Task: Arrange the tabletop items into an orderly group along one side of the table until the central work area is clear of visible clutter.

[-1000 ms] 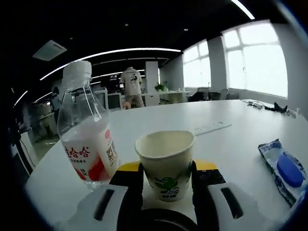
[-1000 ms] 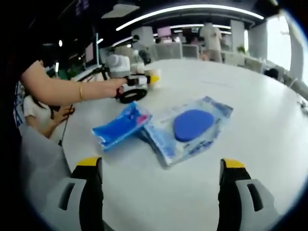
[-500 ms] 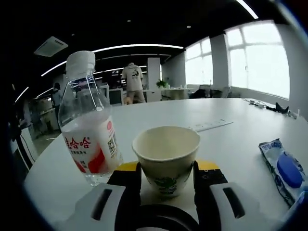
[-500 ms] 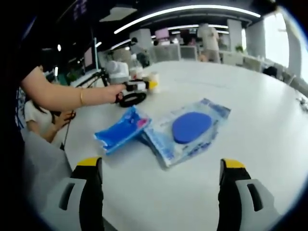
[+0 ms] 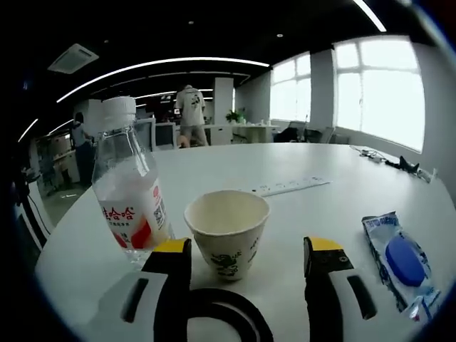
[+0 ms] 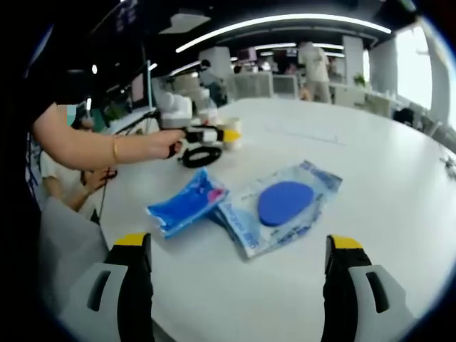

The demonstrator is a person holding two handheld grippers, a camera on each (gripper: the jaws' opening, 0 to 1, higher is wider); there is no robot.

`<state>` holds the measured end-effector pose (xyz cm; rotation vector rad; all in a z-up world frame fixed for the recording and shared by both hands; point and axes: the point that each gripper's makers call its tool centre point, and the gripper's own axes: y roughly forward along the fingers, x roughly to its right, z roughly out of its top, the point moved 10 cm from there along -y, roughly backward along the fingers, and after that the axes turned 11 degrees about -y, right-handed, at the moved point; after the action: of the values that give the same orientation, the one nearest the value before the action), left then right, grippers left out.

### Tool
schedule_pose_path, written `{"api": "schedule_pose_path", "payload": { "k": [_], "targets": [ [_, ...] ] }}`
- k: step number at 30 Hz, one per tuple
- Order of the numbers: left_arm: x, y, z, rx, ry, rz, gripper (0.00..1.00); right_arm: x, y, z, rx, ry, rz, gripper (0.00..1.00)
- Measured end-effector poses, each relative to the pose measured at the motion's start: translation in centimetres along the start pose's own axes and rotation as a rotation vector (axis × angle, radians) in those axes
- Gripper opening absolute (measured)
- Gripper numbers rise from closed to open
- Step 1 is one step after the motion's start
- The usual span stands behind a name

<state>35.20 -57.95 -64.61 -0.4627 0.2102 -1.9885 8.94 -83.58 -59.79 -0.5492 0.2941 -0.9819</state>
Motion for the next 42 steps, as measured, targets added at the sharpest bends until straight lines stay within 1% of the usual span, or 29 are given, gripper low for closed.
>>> {"api": "schedule_pose_path", "payload": {
  "k": [2,3,4,5,6,7,9,10,13,15,16,18,20,21,22,23,25,26,27,29,30,32,33,34,36,38,39,40,42],
  "targets": [
    [0.5,-0.7,0.1,0.001,-0.015,-0.027,0.69,0.0,-0.3,0.2,0.008,0.005,0.002,1.00],
    [0.8,-0.9,0.2,0.005,-0.006,-0.051,0.71,0.0,-0.5,0.3,0.015,0.007,0.002,1.00],
    [1.2,-1.3,0.1,-0.016,0.031,-0.079,0.74,0.0,-0.6,0.3,0.015,0.005,0.002,1.00],
    [1.3,-1.6,0.1,-0.028,0.057,-0.077,0.75,0.1,-0.8,0.4,0.026,-0.013,-0.009,1.00],
    [1.5,-1.9,0.1,-0.032,0.077,-0.091,0.76,0.1,-1.0,0.5,0.028,-0.021,-0.013,1.00],
    [1.8,-2.2,0.2,-0.027,0.076,-0.101,0.77,0.1,-1.1,0.5,0.026,-0.022,-0.010,1.00],
    [2.2,-2.9,0.2,-0.033,0.063,-0.124,0.81,0.2,-1.5,0.6,0.030,-0.015,-0.006,1.00],
    [2.4,-3.4,0.1,-0.053,0.054,-0.133,0.82,0.2,-1.7,0.7,0.032,-0.016,-0.003,1.00],
    [2.9,-4.3,0.2,-0.085,0.043,-0.147,0.83,0.1,-2.1,0.8,0.037,-0.022,-0.002,1.00],
    [3.4,-5.2,0.3,-0.085,0.028,-0.155,0.85,0.1,-2.2,1.0,0.047,-0.019,0.005,1.00],
    [3.6,-5.5,0.2,-0.087,0.027,-0.147,0.85,0.2,-2.2,1.0,0.055,-0.012,0.015,1.00],
    [4.2,-6.3,0.0,-0.097,0.026,-0.153,0.85,0.2,-2.2,1.0,0.064,-0.007,0.029,1.00],
    [4.9,-7.1,-0.4,-0.110,0.024,-0.170,0.86,0.3,-2.1,1.1,0.065,-0.010,0.038,1.00],
    [5.3,-7.5,-0.5,-0.113,0.022,-0.174,0.87,0.4,-2.1,1.1,0.061,-0.030,0.039,1.00],
    [5.4,-7.6,-0.6,-0.117,0.023,-0.177,0.88,0.5,-2.1,1.2,0.057,-0.041,0.036,1.00],
    [5.8,-7.9,-0.7,-0.126,0.033,-0.197,0.90,0.6,-2.1,1.2,0.051,-0.052,0.036,1.00],
    [6.5,-8.5,-0.8,-0.134,0.041,-0.209,0.92,0.9,-2.1,1.2,0.051,-0.054,0.040,1.00],
    [7.0,-8.8,-0.8,-0.134,0.037,-0.235,0.93,1.0,-2.1,1.2,0.051,-0.057,0.039,1.00],
    [7.2,-9.0,-0.9,-0.137,0.027,-0.233,0.94,1.0,-2.1,1.2,0.051,-0.058,0.037,1.00],
    [8.0,-9.1,-1.0,-0.148,-0.020,-0.261,0.96,1.2,-2.2,1.2,0.052,-0.067,0.031,1.00],
    [8.1,-9.1,-1.0,-0.147,-0.020,-0.251,0.97,1.3,-2.2,1.2,0.054,-0.070,0.028,1.00],
    [8.6,-9.2,-1.1,-0.146,-0.019,-0.251,0.99,1.6,-2.1,1.1,0.049,-0.072,0.025,1.00],
    [8.9,-9.4,-1.1,-0.156,-0.047,-0.258,1.00,1.7,-2.1,1.1,0.045,-0.074,0.022,1.00],
    [9.1,-9.5,-1.1,-0.153,-0.051,-0.264,1.00,1.9,-2.1,1.1,0.045,-0.076,0.018,1.00],
    [9.7,-9.9,-1.3,-0.152,-0.043,-0.277,1.00,2.3,-2.0,1.1,0.051,-0.068,0.015,1.00],
    [10.2,-10.1,-1.5,-0.152,0.017,-0.285,1.00,2.7,-2.0,1.0,0.052,-0.063,0.015,1.00],
    [10.4,-10.2,-1.6,-0.165,0.041,-0.289,1.00,2.9,-1.9,1.0,0.050,-0.063,0.015,1.00],
    [10.7,-10.3,-1.8,-0.182,0.051,-0.292,0.99,3.1,-1.8,0.9,0.039,-0.067,0.014,1.00],
    [11.3,-10.7,-2.0,-0.174,0.069,-0.306,0.98,3.4,-1.7,0.8,0.031,-0.085,0.009,1.00]
  ]
}}
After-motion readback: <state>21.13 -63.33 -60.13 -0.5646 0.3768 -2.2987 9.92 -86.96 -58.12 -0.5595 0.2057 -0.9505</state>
